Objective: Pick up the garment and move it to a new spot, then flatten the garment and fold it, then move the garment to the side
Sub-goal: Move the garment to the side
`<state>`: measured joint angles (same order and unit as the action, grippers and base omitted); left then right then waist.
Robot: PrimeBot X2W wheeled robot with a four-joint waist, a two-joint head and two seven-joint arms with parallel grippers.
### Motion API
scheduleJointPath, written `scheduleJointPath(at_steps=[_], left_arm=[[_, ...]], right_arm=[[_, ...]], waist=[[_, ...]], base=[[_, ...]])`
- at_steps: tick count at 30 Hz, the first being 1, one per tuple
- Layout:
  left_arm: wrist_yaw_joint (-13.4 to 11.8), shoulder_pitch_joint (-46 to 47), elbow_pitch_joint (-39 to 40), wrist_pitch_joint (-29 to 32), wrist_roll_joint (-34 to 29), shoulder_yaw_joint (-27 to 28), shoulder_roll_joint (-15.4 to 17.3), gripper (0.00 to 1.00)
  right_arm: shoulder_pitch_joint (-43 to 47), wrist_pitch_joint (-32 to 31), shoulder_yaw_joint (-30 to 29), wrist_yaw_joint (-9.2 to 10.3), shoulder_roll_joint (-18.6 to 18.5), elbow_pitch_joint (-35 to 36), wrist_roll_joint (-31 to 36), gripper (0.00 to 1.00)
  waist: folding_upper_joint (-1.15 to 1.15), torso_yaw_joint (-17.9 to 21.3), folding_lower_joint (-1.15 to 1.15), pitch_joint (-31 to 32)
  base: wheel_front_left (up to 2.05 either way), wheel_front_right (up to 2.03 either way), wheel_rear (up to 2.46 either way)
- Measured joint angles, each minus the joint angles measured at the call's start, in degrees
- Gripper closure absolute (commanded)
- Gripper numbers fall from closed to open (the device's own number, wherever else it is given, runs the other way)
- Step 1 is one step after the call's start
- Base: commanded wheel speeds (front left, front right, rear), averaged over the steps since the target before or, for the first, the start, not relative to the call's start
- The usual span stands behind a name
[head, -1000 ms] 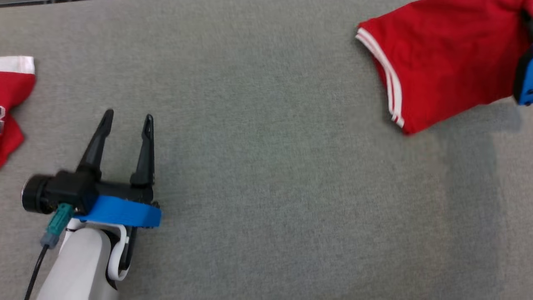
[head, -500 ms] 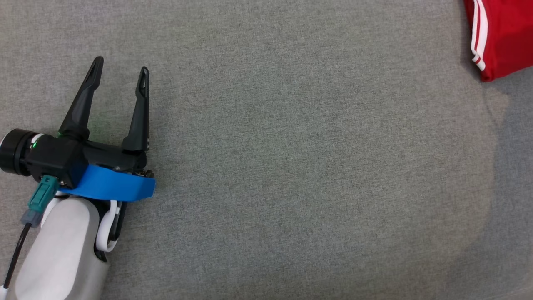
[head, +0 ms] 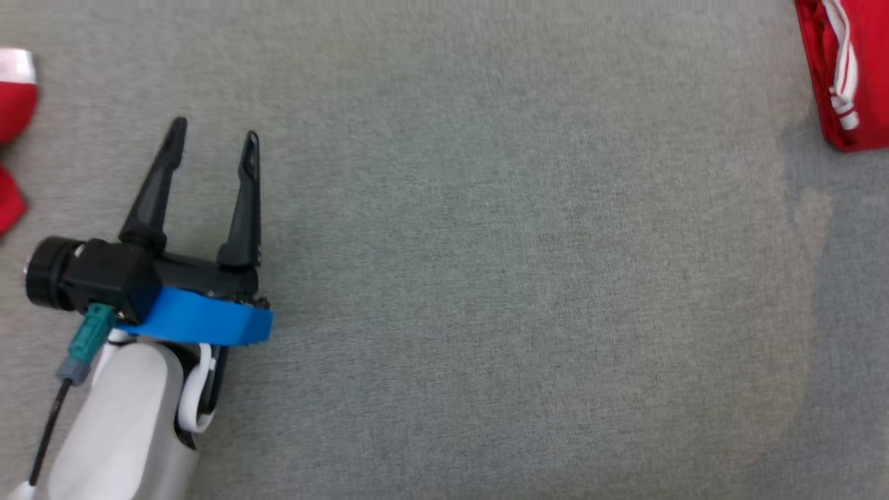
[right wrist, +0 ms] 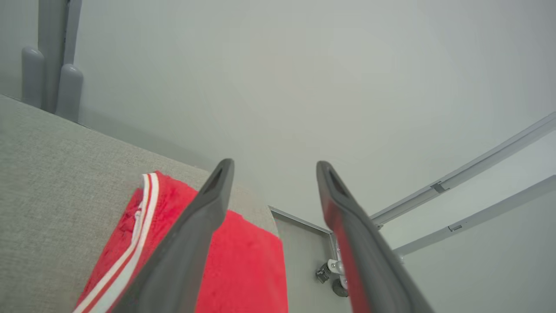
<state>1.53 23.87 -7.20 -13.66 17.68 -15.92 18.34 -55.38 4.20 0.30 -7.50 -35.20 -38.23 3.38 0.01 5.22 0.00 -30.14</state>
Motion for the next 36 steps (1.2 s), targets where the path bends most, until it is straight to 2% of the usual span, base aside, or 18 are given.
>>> scheduleJointPath(at_steps=[4, 10, 18, 25, 31, 36], left_arm=[[-0.1, -2.1, -2.1, -0.6, 0.6, -0.1, -1.1, 0.00], [-0.1, -6.6, -6.3, -1.2, 2.1, 0.2, -2.7, 0.00], [-0.5, -14.1, -9.8, -1.3, 3.0, 1.5, -4.2, 0.00], [-0.5, -18.9, -10.8, -1.3, 3.0, 3.2, -4.9, 0.00], [-0.5, -22.0, -11.3, -1.3, 2.6, 4.3, -5.6, 0.00], [-0.6, -23.6, -11.0, -1.3, 2.1, 5.2, -6.1, 0.00]], right_arm=[[4.2, 2.1, -0.6, 0.01, 2.6, 0.0, -2.2, 0.00], [14.8, 4.5, -1.2, 0.00, 9.2, 2.7, -8.4, 0.00], [33.3, 4.8, -1.3, 0.01, 16.2, 13.1, -16.7, 0.00], [47.3, 3.3, -3.6, 0.01, 22.9, 24.3, -18.0, 0.00], [54.4, 3.2, -5.2, 0.02, 27.7, 28.8, -17.0, 0.00], [57.4, 2.9, -5.9, 0.02, 29.8, 31.4, -15.9, 0.00]], waist=[[-0.01, -1.6, -0.01, 4.1], [-0.02, -4.0, -0.01, 11.7], [-0.03, -5.7, -0.02, 20.8], [-0.03, -6.0, -0.01, 26.3], [-0.04, -6.1, -0.02, 29.8], [-0.02, -5.7, 0.00, 31.2]], base=[[0.00, 0.00, 0.00], [0.00, 0.00, 0.00], [0.00, 0.00, 0.00], [0.00, 0.00, 0.00], [0.00, 0.00, 0.00], [0.00, 0.00, 0.00]])
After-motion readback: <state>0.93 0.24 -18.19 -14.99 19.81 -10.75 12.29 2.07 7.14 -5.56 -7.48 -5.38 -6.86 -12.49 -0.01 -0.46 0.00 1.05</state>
